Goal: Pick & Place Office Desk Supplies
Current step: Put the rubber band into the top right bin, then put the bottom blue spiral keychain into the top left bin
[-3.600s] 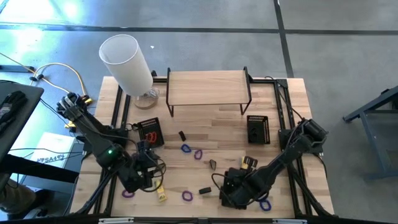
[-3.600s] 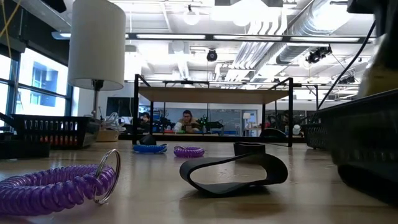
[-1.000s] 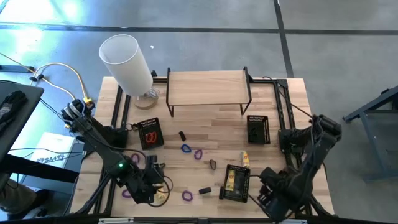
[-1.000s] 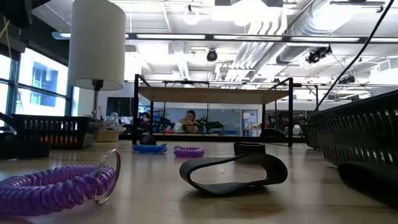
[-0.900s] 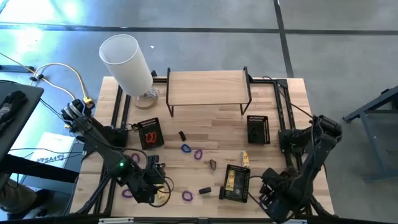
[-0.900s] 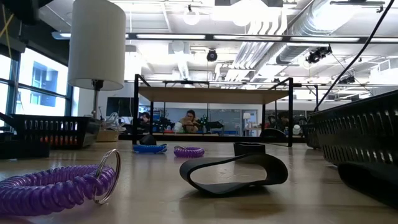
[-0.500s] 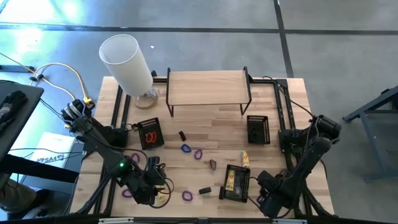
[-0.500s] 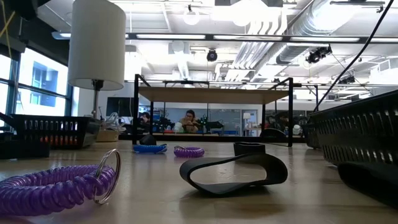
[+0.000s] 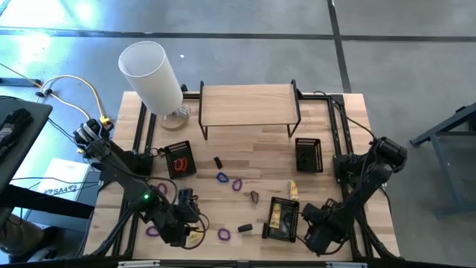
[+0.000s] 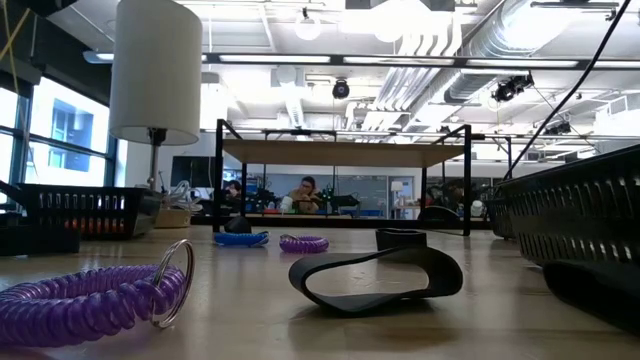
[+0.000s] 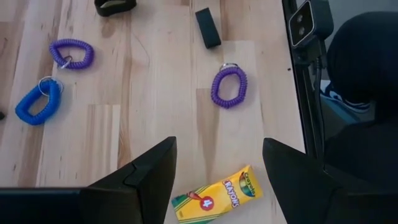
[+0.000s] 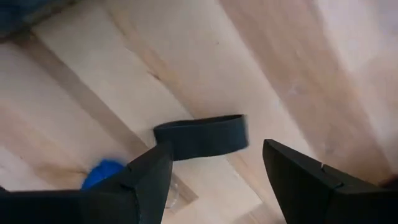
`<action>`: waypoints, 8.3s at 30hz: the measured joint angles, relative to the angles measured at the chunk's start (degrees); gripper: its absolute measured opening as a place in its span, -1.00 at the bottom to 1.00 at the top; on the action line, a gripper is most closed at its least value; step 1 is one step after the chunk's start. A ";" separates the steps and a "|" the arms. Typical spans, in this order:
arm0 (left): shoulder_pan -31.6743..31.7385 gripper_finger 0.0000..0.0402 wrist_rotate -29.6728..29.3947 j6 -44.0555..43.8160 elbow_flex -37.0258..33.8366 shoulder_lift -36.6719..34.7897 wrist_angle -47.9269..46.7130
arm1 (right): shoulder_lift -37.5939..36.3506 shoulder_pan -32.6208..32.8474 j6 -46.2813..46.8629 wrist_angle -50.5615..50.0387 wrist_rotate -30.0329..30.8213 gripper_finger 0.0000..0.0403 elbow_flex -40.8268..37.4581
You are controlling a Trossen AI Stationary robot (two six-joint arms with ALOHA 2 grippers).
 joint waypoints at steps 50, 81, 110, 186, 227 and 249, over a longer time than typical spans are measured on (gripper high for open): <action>6.46 0.14 0.48 2.52 0.00 0.00 2.35 | 0.27 -1.85 -2.92 -15.28 5.49 -0.98 12.51; 6.38 0.14 2.97 8.20 0.00 0.02 -2.46 | -28.03 -41.55 -27.03 -23.07 19.66 -0.98 -2.27; 9.48 0.14 5.67 8.86 0.01 0.01 -2.42 | -29.42 -56.12 -36.85 -6.61 22.41 -0.11 -17.59; 1.00 0.14 3.80 4.92 0.00 0.02 0.87 | 2.45 2.73 11.22 -17.30 13.68 -0.20 34.08; -0.22 0.14 3.98 3.00 -0.04 4.66 1.49 | 13.09 4.20 14.02 3.21 1.04 -0.20 33.70; 2.55 0.14 10.16 23.05 -0.02 4.66 5.70 | 15.72 3.21 30.57 -13.37 -7.24 -0.20 33.69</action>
